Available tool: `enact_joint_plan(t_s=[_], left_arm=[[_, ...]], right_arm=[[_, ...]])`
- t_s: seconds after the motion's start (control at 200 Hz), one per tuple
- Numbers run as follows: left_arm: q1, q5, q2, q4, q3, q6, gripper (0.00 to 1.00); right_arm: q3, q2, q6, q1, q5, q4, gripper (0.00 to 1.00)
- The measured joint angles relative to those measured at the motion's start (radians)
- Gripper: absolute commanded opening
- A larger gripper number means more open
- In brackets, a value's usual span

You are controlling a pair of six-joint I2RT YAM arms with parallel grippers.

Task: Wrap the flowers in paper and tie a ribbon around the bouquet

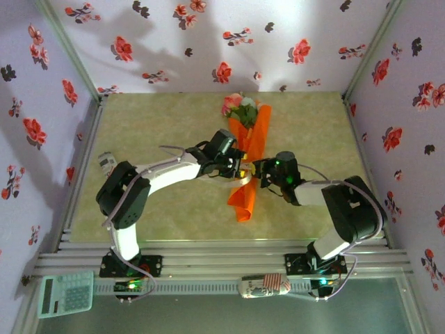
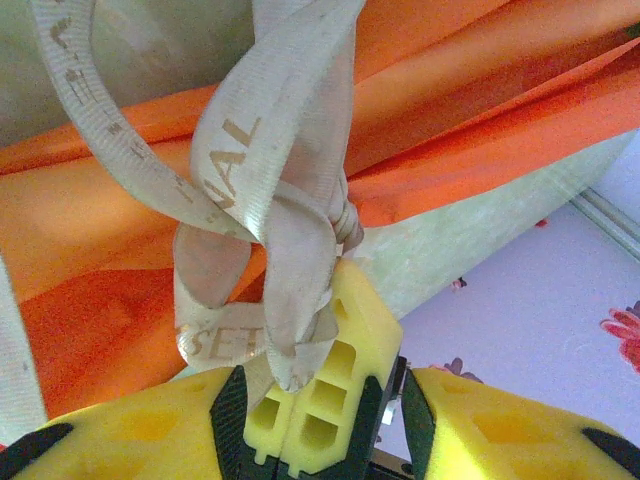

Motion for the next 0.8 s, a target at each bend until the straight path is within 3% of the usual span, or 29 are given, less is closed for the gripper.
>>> enact_joint_plan(t_s=[0.135,0.555,0.8], left_arm=[[0.001,-0.001,-0.003,-0.009,0.000,-0.001,0.33],[0.026,0.051,-0.024,-0.194,0.074,0.098,0.38],[0.009,0.099,-0.009,-0.211,0.116,0.125,0.44]], right_arm=[[0.000,-0.025,0.000,0.003,0.002,-0.002,0.00],[-0.035,-0.039,-0.005,0.006,0.002,-0.011,0.00],[-0.037,-0.048,-0.015,0.009,0.002,-0.025,0.00]])
